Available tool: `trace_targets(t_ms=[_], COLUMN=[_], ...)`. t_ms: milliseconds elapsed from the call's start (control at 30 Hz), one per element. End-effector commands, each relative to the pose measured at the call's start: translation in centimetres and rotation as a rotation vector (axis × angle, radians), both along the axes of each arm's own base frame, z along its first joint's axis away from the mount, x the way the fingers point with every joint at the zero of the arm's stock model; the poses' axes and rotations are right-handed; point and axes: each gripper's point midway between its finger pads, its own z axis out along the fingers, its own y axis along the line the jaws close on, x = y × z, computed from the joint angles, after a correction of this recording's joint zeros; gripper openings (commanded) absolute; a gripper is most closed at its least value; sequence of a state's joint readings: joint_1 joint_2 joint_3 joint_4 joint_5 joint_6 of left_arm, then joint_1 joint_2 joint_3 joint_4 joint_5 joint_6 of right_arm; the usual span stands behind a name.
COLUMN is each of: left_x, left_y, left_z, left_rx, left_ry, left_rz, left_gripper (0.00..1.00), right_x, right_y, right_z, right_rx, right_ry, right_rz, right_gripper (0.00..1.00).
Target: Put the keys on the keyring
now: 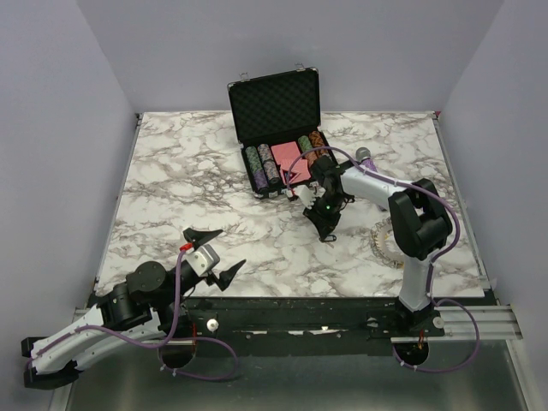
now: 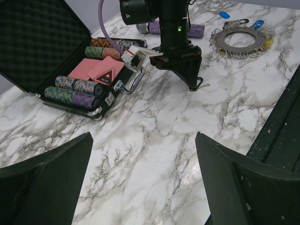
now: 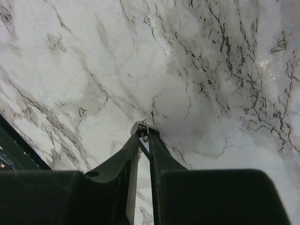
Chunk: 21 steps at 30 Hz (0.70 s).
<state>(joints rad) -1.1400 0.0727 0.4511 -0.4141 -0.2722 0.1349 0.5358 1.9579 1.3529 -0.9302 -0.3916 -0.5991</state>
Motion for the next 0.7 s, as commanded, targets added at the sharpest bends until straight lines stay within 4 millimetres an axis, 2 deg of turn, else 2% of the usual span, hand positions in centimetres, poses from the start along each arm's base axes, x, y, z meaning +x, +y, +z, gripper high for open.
trace_targets(t_ms=[0,300,667], left_x=[-0.2,-0.1,-0.1], left_y=[-0.3,-0.2,-0.2], left_z=[-0.2,-0.3,-0.2], left_rx=[0.012,0.014,0.011], left_ry=[-0.003,-0.003,-0.002], left_rz=[-0.019,-0.015,-0.013], left_gripper=[0.99,0.99,0.99], right_x=[0.9,1.4,1.3], right_y=[0.2,-1.1,-3.5], right_z=[1.1,3.5,7.1], right_rx=[-0.003,-0.008,0.097], right_ry=[-0.063,-0.151,-0.199], right_rz=[-0.004,-0.020,-0.092], right_gripper=[0.24,0.35,0.41])
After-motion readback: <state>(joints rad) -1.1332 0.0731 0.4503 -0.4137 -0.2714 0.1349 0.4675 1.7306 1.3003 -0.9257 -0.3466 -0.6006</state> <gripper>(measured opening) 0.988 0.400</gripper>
